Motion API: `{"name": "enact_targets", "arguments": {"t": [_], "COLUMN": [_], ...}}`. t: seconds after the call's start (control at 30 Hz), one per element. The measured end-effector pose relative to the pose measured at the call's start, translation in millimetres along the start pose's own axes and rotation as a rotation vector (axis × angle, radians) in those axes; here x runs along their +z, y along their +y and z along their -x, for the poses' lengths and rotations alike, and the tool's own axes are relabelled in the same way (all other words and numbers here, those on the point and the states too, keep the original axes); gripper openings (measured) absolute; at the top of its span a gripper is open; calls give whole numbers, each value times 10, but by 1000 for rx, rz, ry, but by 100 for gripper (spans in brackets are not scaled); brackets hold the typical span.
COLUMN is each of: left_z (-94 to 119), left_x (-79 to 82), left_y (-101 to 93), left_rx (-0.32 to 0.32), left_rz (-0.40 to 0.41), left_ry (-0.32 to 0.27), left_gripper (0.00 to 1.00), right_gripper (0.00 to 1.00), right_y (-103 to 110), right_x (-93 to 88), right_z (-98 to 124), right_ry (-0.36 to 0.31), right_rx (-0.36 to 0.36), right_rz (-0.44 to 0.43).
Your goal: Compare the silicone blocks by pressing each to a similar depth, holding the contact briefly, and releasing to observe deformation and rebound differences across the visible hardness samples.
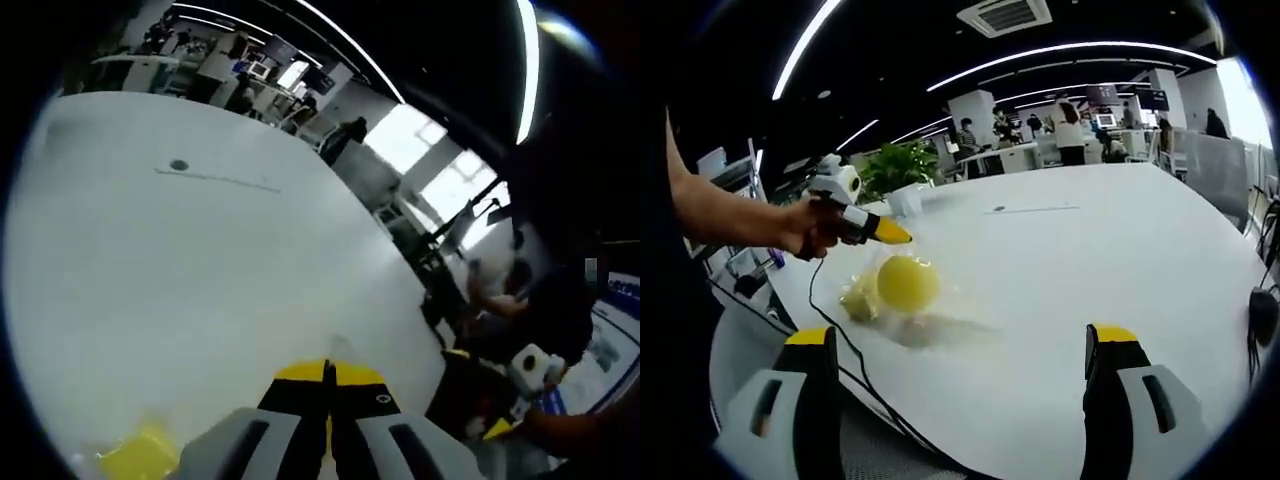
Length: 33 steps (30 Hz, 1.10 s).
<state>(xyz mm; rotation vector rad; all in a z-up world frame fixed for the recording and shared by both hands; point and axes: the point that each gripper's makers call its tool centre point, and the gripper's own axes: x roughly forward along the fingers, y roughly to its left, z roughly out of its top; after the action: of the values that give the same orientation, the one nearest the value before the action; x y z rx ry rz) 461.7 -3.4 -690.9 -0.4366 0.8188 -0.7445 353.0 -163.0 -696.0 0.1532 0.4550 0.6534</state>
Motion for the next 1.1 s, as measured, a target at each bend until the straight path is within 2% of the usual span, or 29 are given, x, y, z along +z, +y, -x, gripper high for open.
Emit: {"name": "enact_targets", "arguments": {"t": [0.33, 0.47, 0.63, 0.73, 0.77, 0.8, 0.97, 1.1], "left_z": [82, 161, 264, 326, 350, 372, 524, 653], "left_x": [180, 325, 466, 540, 510, 562, 675, 847], "left_y": [-152, -245, -349, -450, -556, -549, -722, -845], "left_rx": [-14, -15, -27, -61, -116, -96, -129, -139], "left_rz": [-103, -179, -195, -210, -198, -226, -271, -312], "left_ry": [-21, -72, -108, -119, -86, -105, -110, -139], "left_gripper": [0, 0, 0, 0, 0, 0, 0, 0], "right_gripper": [96, 96, 96, 96, 96, 96, 96, 96], "right_y": [-2, 38, 61, 103, 102, 100, 191, 243], "right_x": [-16, -10, 10, 76, 85, 92, 134, 164], "right_z": [67, 98, 111, 108, 102, 94, 47, 16], "right_ry": [-14, -27, -30, -40, -41, -44, -46, -42], "right_rx": [-10, -11, -12, -10, -9, -8, 3, 18], "right_rz": [10, 8, 9, 16, 17, 17, 23, 28]}}
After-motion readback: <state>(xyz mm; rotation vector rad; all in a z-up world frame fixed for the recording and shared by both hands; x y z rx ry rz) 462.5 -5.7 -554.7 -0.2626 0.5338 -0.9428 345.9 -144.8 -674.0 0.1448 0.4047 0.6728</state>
